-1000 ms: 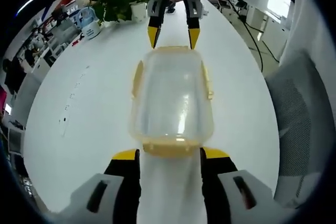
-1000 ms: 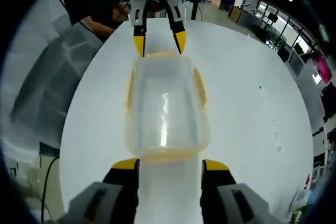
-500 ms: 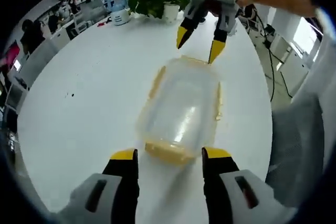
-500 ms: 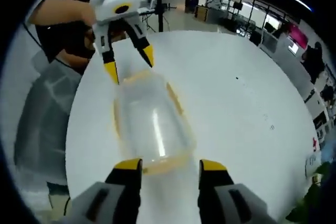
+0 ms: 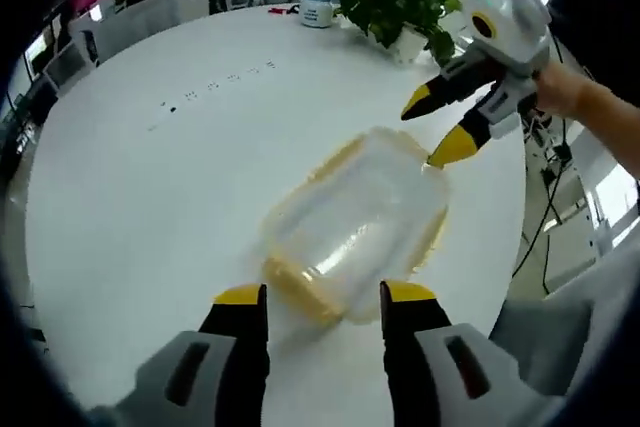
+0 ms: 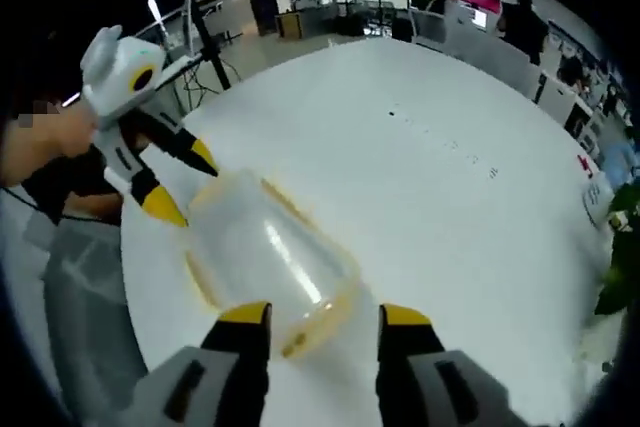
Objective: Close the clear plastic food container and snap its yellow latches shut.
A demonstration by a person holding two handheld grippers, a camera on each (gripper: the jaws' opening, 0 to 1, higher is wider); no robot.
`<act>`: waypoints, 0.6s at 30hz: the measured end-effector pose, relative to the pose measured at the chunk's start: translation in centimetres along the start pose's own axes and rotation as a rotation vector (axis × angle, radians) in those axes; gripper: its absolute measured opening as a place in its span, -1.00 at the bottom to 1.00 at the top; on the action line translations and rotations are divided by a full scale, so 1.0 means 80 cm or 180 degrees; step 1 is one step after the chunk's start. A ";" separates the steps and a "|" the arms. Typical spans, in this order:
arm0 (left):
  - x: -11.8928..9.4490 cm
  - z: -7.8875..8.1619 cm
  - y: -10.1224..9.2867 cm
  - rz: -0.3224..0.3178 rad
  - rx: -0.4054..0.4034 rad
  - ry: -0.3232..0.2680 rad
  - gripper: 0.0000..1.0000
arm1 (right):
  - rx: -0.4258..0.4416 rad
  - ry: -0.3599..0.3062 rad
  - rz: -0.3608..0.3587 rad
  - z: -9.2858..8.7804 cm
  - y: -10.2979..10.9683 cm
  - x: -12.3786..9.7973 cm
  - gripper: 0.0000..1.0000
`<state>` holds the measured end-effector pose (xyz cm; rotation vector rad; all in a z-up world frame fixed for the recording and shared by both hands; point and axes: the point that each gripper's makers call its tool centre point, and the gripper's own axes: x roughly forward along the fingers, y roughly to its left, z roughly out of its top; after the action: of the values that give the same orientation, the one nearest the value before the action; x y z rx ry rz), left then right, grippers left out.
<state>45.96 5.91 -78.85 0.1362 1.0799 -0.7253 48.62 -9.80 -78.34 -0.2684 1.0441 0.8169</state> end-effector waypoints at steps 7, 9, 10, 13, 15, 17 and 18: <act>0.003 0.000 -0.005 0.0009 -0.0433 -0.0059 -0.16 | 0.0179 0.0002 -0.0056 -0.003 0.003 0.008 -0.21; 0.004 0.002 -0.006 0.0008 -0.0518 -0.0071 -0.17 | 0.0280 -0.0001 -0.0070 -0.005 0.002 0.009 -0.22; 0.005 0.002 -0.006 0.0021 -0.0517 -0.0070 -0.17 | 0.0373 -0.0031 -0.0047 -0.003 0.004 0.010 -0.23; 0.008 0.000 -0.007 0.0032 -0.0591 -0.0047 -0.22 | 0.0525 -0.0034 -0.0040 -0.004 0.003 0.010 -0.23; 0.010 0.002 -0.010 -0.0014 -0.0710 -0.0083 -0.25 | 0.0622 -0.0029 0.0018 -0.004 0.006 0.012 -0.27; 0.012 0.003 -0.009 -0.0038 -0.0737 -0.0090 -0.25 | 0.0683 -0.0032 0.0047 -0.003 0.007 0.014 -0.30; 0.012 0.003 -0.008 -0.0038 -0.0743 -0.0096 -0.24 | 0.0725 -0.0045 0.0065 -0.003 0.009 0.014 -0.32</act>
<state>46.03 4.85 -79.35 -0.0805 1.1289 -0.6052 48.25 -8.92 -79.31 -0.0586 1.1175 0.7096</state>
